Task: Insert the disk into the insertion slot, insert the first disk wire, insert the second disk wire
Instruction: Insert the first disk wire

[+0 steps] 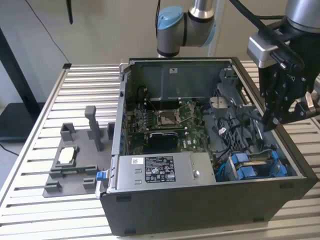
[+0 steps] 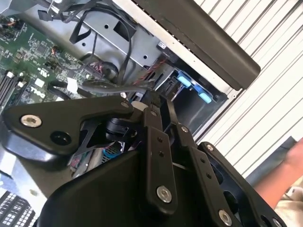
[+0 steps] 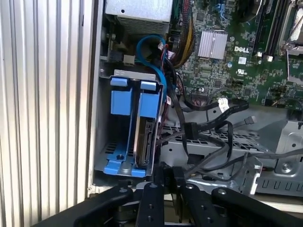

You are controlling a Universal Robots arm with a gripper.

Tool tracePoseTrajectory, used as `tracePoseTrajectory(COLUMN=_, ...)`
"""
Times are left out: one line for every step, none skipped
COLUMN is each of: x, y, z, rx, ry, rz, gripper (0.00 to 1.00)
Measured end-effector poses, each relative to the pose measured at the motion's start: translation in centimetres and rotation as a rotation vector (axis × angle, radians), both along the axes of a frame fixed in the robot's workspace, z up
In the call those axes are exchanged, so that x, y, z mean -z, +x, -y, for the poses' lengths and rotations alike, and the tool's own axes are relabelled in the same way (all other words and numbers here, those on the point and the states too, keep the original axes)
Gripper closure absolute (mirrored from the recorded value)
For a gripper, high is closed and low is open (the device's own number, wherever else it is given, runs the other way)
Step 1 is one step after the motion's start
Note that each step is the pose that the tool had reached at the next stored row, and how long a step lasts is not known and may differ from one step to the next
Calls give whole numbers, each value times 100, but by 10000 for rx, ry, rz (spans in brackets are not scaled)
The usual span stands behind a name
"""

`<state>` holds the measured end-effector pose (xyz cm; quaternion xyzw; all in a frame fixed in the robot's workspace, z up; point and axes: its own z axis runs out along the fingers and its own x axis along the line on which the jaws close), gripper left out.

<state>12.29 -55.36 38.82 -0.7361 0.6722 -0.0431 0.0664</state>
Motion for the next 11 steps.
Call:
tracePoseTrajectory(x=4, y=0, z=0, rx=61, ry=-6, rz=-25, gripper=80)
tracePoseTrajectory(x=9, y=0, z=0, rx=128, ry=-9, rz=-47, gripper=80)
tracePoseTrajectory(x=15, y=0, z=0, rx=200, ry=-10, rz=-61, gripper=80)
tracePoseTrajectory(x=22, y=0, z=1, rx=285, ry=-10, rz=-72, gripper=80)
tracePoseTrajectory(x=29, y=0, z=2, rx=378, ry=-9, rz=-81, gripper=80)
tracePoseTrajectory(x=35, y=0, z=2, rx=477, ry=-8, rz=-90, gripper=80)
tracePoseTrajectory(x=43, y=0, z=2, rx=582, ry=-8, rz=-98, gripper=80)
tracePoseTrajectory(x=52, y=0, z=2, rx=686, ry=-7, rz=-106, gripper=80)
tracePoseTrajectory(x=59, y=0, z=3, rx=784, ry=-7, rz=-120, gripper=80)
tracePoseTrajectory(x=66, y=1, z=5, rx=862, ry=-7, rz=-145, gripper=80)
tracePoseTrajectory(x=72, y=1, z=7, rx=916, ry=-7, rz=-177, gripper=80)
